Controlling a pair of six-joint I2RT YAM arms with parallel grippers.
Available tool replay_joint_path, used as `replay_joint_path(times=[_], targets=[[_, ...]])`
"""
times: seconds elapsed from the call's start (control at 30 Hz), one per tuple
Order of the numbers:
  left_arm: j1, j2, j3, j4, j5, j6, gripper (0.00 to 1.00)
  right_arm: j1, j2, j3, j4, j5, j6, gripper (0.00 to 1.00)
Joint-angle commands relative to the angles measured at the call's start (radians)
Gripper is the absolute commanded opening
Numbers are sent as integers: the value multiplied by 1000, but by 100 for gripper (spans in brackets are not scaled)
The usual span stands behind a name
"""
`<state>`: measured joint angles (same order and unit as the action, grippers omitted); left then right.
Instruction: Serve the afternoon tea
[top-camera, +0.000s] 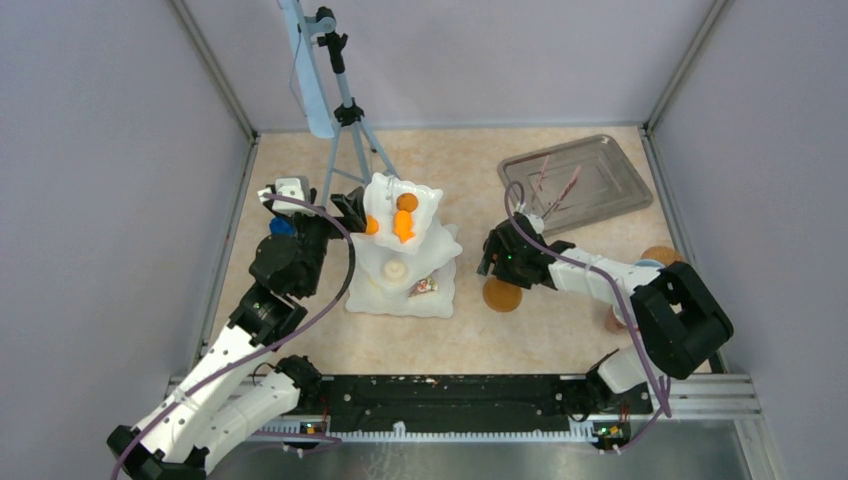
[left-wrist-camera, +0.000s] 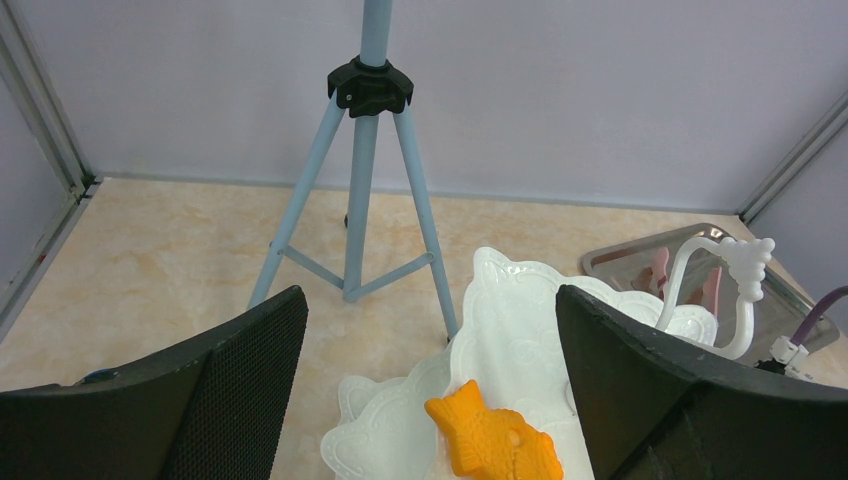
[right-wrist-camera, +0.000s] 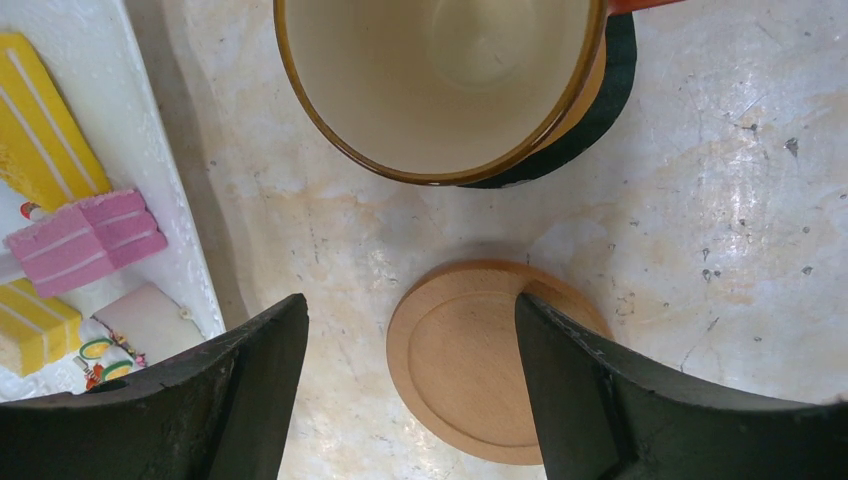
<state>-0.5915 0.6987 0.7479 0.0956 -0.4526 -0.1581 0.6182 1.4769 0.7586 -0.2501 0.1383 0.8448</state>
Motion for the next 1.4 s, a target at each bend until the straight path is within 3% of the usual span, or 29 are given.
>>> replay_joint_path(times=[0.0,0.27,0.37,0.43,0.63,0.73,0.8,0.9,1.0,1.17,1.37], targets=[[2,2,35,27,3,-3,99,-22,74,-4,-27,86,-42,76],[2,-1,35,29,4,-3,99,-22,57,29,-64,73,-69,76],[2,-1,34,29,2,-2,99,20,-82,44,-109,48,-133,79],[2,-1,35,29,1,-1,99,57,-211,68,-193,91,-162,89],[2,-3,35,29,17,-9,99,59,-490,160,-559,240,-172,91],[2,-2,35,28,21,-10,99,55,-573,165,-726,409,-64,91],[2,-2,35,27,23,-11,99,33,-596,173,-884,545,112,93],[2,-5,34,27,23,-12,99,-49,-597,191,-1046,606,359,95],[2,-8,35,27,28,-15,99,-169,-613,142,-996,560,383,93],[2,-15,34,27,26,-15,99,-375,-630,24,-827,449,279,87],[1,-18,35,27,22,-14,99,-497,-589,-59,-702,392,187,83]])
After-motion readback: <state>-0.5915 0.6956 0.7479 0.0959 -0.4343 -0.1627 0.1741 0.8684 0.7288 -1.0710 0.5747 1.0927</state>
